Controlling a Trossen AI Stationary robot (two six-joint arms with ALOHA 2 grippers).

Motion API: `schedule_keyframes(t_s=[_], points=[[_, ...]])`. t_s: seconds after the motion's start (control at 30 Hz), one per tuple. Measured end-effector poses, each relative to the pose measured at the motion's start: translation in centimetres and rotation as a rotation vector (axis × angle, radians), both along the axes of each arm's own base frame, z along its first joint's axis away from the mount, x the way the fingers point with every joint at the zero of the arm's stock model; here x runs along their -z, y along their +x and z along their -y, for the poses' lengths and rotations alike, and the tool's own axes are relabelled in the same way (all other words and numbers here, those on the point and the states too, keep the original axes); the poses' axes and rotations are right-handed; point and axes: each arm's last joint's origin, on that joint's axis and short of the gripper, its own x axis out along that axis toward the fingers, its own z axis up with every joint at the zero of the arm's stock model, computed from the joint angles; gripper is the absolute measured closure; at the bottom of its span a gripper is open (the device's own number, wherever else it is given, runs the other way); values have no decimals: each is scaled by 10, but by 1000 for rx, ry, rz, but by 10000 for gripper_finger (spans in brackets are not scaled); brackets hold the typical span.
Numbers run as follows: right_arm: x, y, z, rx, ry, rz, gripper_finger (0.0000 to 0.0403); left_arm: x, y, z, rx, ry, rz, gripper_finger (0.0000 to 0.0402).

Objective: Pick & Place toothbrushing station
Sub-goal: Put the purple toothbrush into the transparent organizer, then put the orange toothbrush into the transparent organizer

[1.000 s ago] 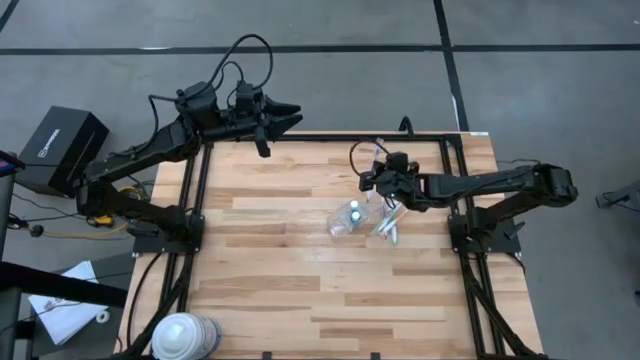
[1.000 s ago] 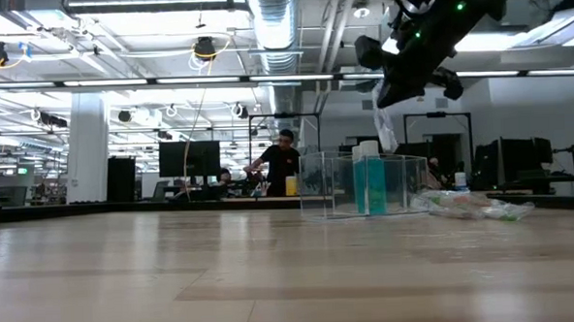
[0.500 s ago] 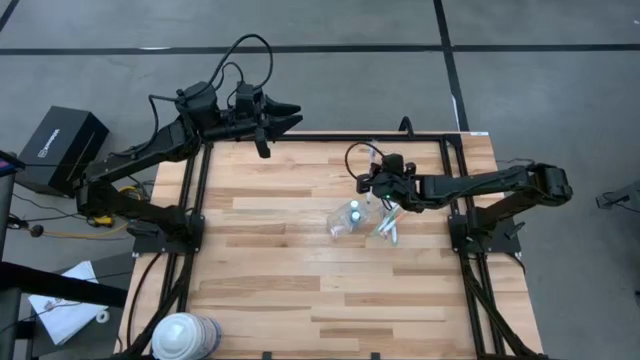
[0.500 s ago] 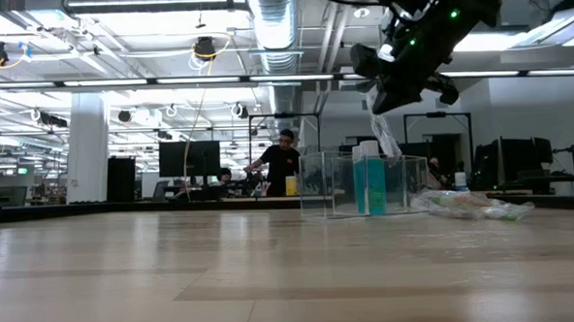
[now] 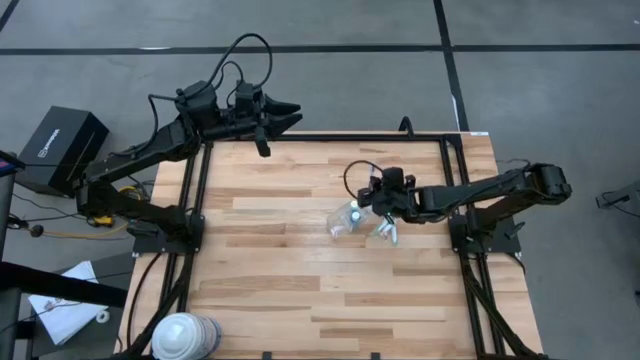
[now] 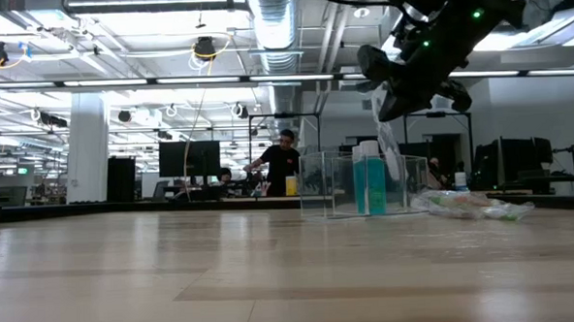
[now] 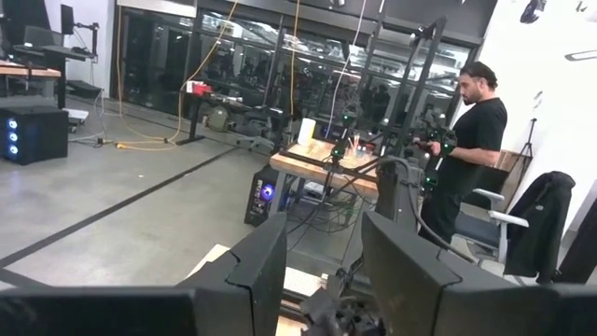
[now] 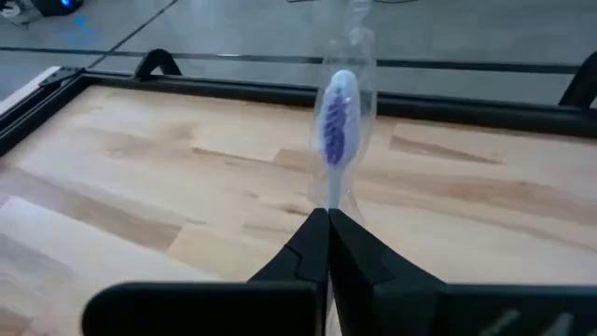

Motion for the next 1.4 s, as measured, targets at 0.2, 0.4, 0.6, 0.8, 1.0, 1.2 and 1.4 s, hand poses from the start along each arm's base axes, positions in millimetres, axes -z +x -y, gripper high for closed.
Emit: schedule_keyframes(t_s=[0.2, 0.4, 0.6, 0.8, 1.0, 1.2, 1.4], points=[[8, -6, -14, -6, 26, 6, 403, 1, 1, 0, 0, -1, -2, 266], [19, -13, -30, -27, 66, 38, 403, 2, 2, -1, 0, -5, -11, 266], [18, -15, -47, -89, 71, 60, 403, 4, 2, -1, 0, -12, -29, 266], [16, -14, -56, -124, 173, 139, 350, 5, 2, -1, -1, -17, -38, 266], [9, -11, -60, -142, 195, 217, 241, 6, 2, -1, -1, -20, -45, 266], [-17, -13, -60, -187, 147, 337, 165, 6, 2, -1, -1, -24, -50, 266], [-61, -28, -56, -228, 35, 494, 162, 6, 2, -1, -1, -25, -52, 266]])
